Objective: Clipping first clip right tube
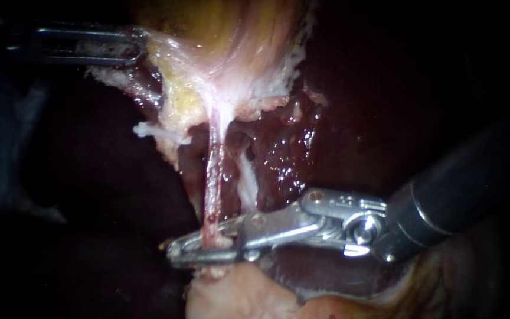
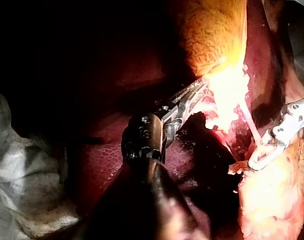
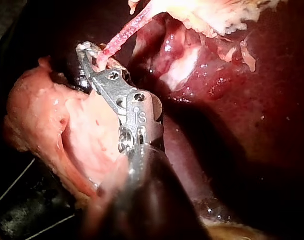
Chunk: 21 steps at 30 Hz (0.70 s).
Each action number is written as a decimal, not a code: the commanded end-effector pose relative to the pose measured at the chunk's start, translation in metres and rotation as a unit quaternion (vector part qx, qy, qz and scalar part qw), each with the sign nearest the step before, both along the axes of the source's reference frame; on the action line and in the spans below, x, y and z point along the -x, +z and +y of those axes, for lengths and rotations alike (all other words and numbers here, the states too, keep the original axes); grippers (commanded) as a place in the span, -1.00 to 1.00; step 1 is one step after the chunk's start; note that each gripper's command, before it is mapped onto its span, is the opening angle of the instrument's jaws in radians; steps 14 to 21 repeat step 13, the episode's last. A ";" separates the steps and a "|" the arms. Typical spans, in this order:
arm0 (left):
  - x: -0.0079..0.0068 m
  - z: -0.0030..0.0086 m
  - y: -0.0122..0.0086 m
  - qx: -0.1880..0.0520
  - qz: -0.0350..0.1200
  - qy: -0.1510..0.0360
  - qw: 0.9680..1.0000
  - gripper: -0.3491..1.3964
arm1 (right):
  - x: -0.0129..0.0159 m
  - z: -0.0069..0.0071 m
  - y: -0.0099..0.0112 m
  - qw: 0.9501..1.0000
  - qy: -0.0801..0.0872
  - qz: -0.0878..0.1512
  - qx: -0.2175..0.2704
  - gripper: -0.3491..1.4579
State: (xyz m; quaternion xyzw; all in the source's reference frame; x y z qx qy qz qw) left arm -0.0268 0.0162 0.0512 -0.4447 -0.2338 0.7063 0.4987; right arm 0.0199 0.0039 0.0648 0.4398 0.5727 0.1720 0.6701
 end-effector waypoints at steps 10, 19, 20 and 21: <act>0.0000 0.0000 0.0000 0.000 0.000 0.000 1.000 -1.00 | 0.0005 0.0003 0.0004 1.000 -0.003 0.000 -0.003 -1.00; 0.0000 0.0000 0.0000 0.000 0.000 0.000 1.000 -1.00 | 0.0005 0.0003 0.0004 1.000 -0.003 -0.001 -0.006 -1.00; 0.0000 0.0000 0.0000 0.000 0.000 0.000 1.000 -1.00 | 0.0005 0.0003 0.0004 1.000 -0.003 -0.001 -0.006 -1.00; 0.0000 0.0000 0.0000 0.000 0.000 0.000 1.000 -1.00 | 0.0005 0.0003 0.0004 1.000 -0.003 -0.001 -0.006 -1.00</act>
